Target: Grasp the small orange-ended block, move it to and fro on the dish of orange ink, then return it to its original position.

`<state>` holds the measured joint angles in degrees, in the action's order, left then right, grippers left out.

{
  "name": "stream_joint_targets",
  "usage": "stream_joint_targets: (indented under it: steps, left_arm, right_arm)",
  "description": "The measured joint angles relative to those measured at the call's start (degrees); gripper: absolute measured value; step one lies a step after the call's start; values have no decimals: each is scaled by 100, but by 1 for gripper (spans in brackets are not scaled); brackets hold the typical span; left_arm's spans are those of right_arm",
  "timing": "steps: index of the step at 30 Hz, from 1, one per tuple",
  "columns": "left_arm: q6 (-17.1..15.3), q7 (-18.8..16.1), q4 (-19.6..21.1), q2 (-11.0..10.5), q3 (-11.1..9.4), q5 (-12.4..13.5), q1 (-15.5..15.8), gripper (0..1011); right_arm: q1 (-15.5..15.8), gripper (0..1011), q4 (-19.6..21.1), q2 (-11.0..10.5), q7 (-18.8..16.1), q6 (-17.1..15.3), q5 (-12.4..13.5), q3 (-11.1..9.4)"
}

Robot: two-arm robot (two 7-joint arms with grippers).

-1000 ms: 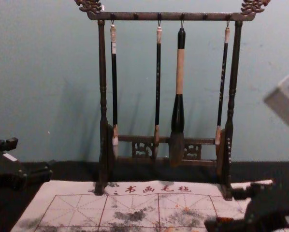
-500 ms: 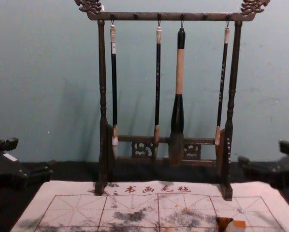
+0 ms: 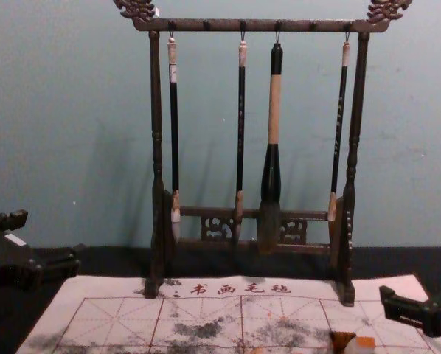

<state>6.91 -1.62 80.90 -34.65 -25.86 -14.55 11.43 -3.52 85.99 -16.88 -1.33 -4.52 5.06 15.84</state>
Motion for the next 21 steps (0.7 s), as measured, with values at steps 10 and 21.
stream_joint_targets:
  steps: [10, 21]
  left_arm:
    - [0, 0, -1, 0, 0, 0, 0, 1001]
    - [0, 0, 0, 0, 0, 0, 0, 1001]
  right_arm:
    - [-3, 1000, 23, -16, -12, 16, 6, 5]
    - [-8, 1000, 36, -23, -21, 25, 20, 11]
